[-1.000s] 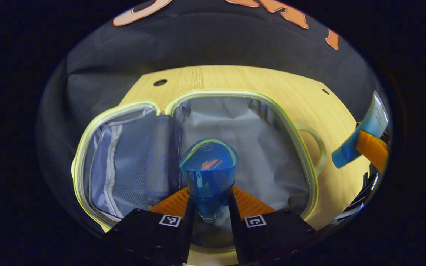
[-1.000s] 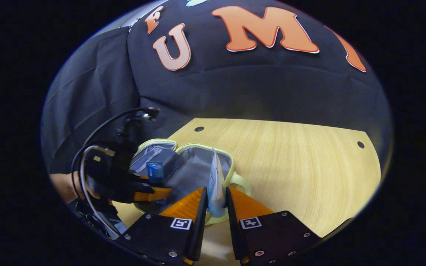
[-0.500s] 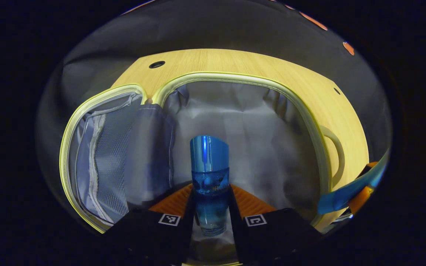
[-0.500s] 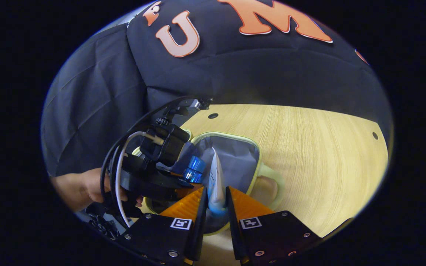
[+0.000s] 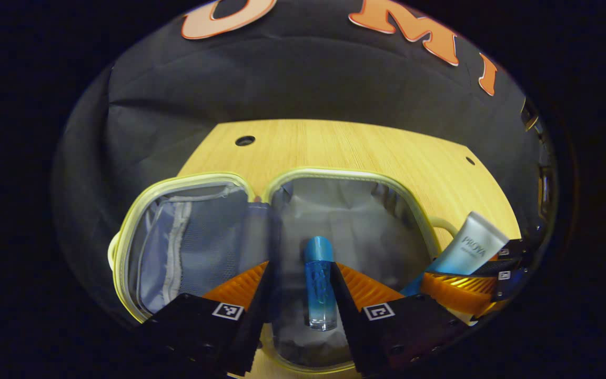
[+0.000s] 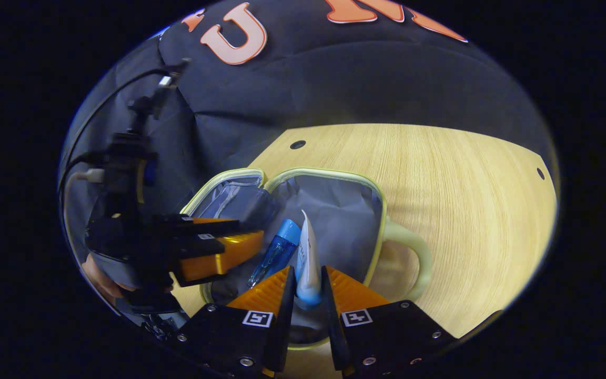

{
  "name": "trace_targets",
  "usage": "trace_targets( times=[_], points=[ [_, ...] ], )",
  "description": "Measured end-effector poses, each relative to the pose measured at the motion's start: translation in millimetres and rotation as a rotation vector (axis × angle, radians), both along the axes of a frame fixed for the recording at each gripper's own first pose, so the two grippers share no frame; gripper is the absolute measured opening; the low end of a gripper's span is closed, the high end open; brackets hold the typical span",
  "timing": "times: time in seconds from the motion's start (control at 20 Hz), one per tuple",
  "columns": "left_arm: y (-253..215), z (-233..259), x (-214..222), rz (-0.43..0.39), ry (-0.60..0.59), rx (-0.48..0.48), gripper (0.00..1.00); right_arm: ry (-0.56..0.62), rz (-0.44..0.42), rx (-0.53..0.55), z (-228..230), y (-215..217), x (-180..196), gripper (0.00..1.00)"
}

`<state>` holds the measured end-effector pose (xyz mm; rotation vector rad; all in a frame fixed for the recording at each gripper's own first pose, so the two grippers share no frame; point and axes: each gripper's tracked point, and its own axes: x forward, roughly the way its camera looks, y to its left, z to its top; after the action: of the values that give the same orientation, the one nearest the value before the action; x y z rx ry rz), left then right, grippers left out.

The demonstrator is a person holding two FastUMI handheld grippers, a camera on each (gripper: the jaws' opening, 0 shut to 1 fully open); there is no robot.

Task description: First open the suitcase, pack the skin care products into it, and then close the suitcase.

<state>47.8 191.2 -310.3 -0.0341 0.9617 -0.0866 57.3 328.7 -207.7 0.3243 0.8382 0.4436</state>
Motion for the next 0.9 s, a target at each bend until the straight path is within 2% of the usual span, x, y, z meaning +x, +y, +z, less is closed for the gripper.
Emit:
trace_targets(
  times=[0.1,0.25,0.3,0.4,0.65,0.7,0.75,0.85,0.9],
  points=[
    [24.0,16.7,2.2,0.044,-0.05,0.022,0.75,0.032,0.007,-0.025,-8.4,2.0,-1.4,0.34],
    [69.6,32.5,-3.9,0.144,-0.106,0.045,0.76,0.146,-0.009,-0.044,-30.3,6.5,-5.5,0.34],
    [87.5,33.2,-10.7,0.171,-0.096,0.062,0.75,0.167,-0.017,-0.046,-35.3,9.1,-3.5,0.34],
    [122.2,30.9,-22.9,0.239,-0.082,0.087,0.8,0.199,-0.031,-0.038,-40.3,11.9,0.1,0.34],
    [204.4,29.6,-58.7,0.443,-0.089,0.112,0.8,0.264,-0.09,-0.031,-47.6,13.1,9.7,0.34],
    [219.5,31.9,-61.8,0.482,-0.101,0.109,0.8,0.269,-0.097,-0.037,-48.3,12.1,9.1,0.34],
    [239.0,33.2,-62.7,0.524,-0.119,0.096,0.8,0.273,-0.106,-0.041,-48.4,11.2,10.1,0.41],
    [277.1,38.0,-60.7,0.603,-0.176,0.027,0.8,0.295,-0.126,-0.027,-47.9,14.1,11.2,0.33],
    [291.9,38.8,-60.7,0.648,-0.186,-0.022,0.81,0.308,-0.133,-0.012,-46.9,15.3,11.0,0.41]
  ],
)
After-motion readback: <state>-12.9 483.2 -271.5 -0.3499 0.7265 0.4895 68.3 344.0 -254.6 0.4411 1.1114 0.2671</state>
